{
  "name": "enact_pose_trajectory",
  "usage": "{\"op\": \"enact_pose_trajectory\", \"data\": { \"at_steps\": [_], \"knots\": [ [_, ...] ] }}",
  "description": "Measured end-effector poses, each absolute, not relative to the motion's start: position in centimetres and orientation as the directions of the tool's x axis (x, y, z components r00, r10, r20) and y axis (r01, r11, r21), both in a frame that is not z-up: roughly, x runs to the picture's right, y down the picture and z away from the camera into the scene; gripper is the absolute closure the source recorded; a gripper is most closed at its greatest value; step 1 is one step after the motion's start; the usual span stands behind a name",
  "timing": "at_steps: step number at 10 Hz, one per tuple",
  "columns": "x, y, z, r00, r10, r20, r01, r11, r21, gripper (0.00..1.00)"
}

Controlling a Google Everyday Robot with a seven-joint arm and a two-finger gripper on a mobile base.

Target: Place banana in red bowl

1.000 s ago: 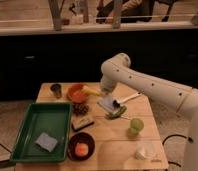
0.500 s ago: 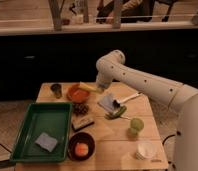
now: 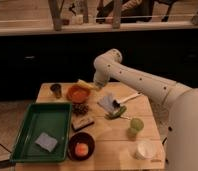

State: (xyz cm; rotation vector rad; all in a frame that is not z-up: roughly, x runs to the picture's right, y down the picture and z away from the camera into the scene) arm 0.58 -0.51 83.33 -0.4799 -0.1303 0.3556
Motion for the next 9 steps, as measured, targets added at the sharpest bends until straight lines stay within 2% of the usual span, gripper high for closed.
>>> {"op": "enact_pose_trajectory", "data": {
  "at_steps": [9],
  "knots": [
    [-2.0,-1.8,86.2,0.930,0.361,0.068,-0.294,0.842,-0.453,1.00]
  ]
}}
